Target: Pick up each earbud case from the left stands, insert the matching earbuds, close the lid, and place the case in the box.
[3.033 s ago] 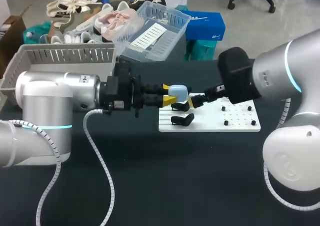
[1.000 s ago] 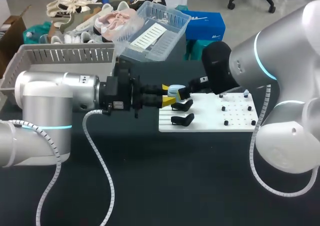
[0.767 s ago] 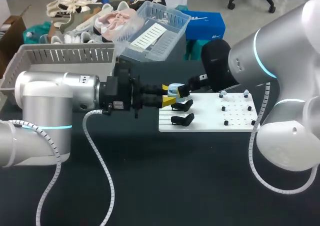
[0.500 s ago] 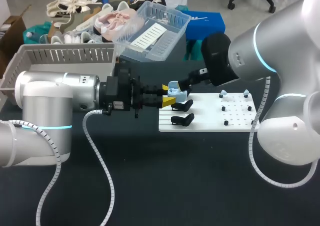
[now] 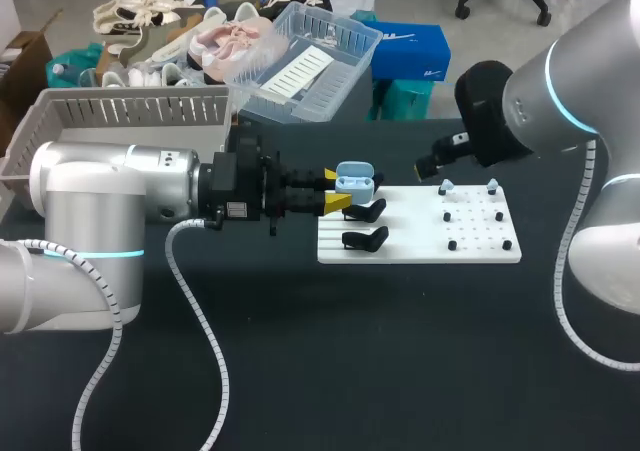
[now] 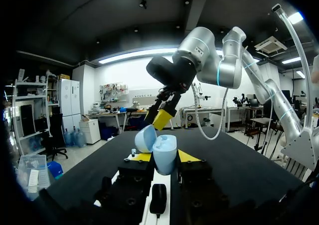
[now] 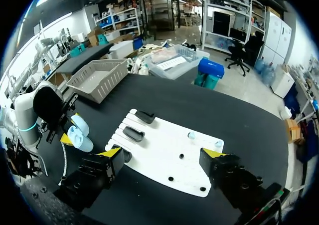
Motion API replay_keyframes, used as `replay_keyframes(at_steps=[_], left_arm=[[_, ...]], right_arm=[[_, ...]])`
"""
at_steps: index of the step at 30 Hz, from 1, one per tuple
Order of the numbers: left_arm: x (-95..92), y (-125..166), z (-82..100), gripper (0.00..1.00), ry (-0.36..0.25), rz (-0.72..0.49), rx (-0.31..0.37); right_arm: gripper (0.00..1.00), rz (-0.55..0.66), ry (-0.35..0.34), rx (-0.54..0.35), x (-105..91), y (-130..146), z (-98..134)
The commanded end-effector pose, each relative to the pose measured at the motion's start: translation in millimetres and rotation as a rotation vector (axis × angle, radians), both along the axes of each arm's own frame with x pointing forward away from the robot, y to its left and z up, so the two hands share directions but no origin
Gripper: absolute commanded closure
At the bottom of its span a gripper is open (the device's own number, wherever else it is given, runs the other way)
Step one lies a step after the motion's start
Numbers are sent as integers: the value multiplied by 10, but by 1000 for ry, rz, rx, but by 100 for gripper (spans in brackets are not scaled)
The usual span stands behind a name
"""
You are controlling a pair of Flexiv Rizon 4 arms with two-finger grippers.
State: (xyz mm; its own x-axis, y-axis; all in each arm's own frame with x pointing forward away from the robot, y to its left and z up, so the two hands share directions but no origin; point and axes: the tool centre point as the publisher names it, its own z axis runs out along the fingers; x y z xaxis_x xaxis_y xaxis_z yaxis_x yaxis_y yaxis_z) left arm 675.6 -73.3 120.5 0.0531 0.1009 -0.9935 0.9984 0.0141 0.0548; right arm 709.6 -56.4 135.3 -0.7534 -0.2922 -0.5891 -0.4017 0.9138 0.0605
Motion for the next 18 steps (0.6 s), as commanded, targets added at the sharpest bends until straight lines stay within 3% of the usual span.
replay_keyframes(at_steps=[1,9,18], left_arm=[[-10,-4,-2,100,-1,4,0],[-10,-4,-2,100,-1,4,0],[-10,-4,-2,100,-1,4,0]], right_arm=[[0,-106,-50,-159,-17,-175,-86],[0,-155,18,-295,150,-500,-371],[2,-165,77,-386,360,-687,-620]])
